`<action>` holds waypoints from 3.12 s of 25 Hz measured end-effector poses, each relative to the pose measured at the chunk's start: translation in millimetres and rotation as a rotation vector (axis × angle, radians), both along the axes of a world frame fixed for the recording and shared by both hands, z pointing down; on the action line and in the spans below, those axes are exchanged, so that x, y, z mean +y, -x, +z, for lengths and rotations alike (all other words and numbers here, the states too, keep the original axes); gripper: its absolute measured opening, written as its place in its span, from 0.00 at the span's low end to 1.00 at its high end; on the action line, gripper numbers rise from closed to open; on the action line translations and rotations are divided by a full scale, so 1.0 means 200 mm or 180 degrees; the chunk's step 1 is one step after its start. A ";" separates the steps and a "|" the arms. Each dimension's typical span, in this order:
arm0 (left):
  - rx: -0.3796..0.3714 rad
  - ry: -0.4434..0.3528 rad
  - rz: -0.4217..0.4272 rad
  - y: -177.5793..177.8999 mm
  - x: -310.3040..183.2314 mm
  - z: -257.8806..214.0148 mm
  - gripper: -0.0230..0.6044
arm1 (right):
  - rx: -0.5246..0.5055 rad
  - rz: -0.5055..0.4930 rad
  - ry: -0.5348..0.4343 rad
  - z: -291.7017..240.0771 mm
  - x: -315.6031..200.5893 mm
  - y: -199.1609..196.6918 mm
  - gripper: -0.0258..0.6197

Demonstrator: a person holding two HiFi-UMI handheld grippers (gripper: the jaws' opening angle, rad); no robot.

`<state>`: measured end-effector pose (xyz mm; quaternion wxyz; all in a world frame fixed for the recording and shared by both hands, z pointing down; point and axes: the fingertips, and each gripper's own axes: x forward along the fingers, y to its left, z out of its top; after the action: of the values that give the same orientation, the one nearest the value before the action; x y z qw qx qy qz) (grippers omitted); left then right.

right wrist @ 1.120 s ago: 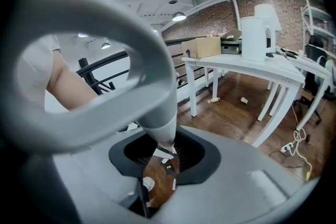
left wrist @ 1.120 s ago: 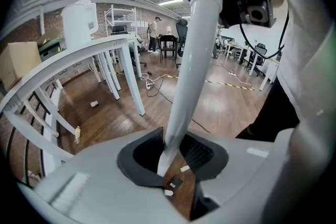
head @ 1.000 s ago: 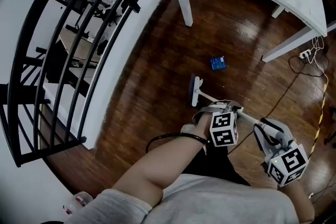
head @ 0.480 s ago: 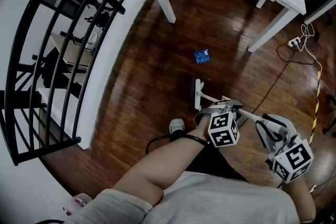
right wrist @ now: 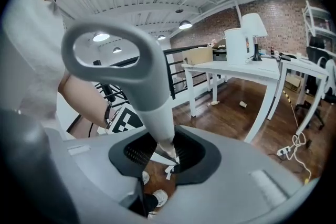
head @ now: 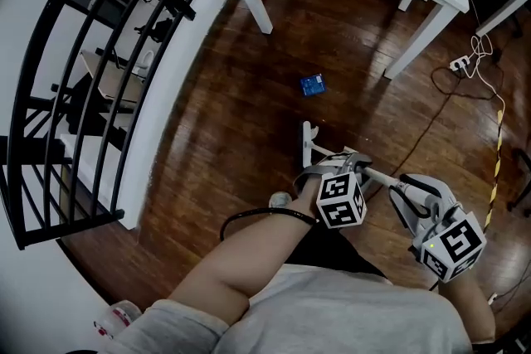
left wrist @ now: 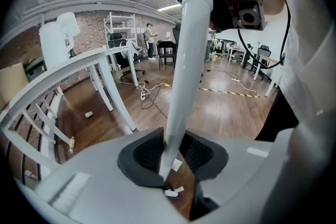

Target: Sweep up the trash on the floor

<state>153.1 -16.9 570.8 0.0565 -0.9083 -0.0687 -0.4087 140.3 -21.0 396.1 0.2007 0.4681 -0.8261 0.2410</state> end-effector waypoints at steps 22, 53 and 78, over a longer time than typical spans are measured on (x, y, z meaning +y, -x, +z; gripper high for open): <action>-0.0160 -0.0045 -0.1091 0.86 -0.02 -0.08 0.17 | -0.0392 -0.0998 0.0092 -0.05 -0.07 0.81 0.20; 0.0229 -0.0005 -0.1785 -0.38 -0.15 0.00 0.17 | -0.0186 -0.1434 0.0107 0.03 -0.17 -0.39 0.20; 0.0191 -0.0059 -0.1021 -0.68 -0.25 -0.26 0.17 | -0.0433 -0.0670 -0.0215 -0.27 -0.29 -0.67 0.21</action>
<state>288.3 -66.7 518.7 0.0009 -0.9189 0.0828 -0.3858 274.8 -78.8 341.2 0.1526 0.3679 -0.8900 0.2219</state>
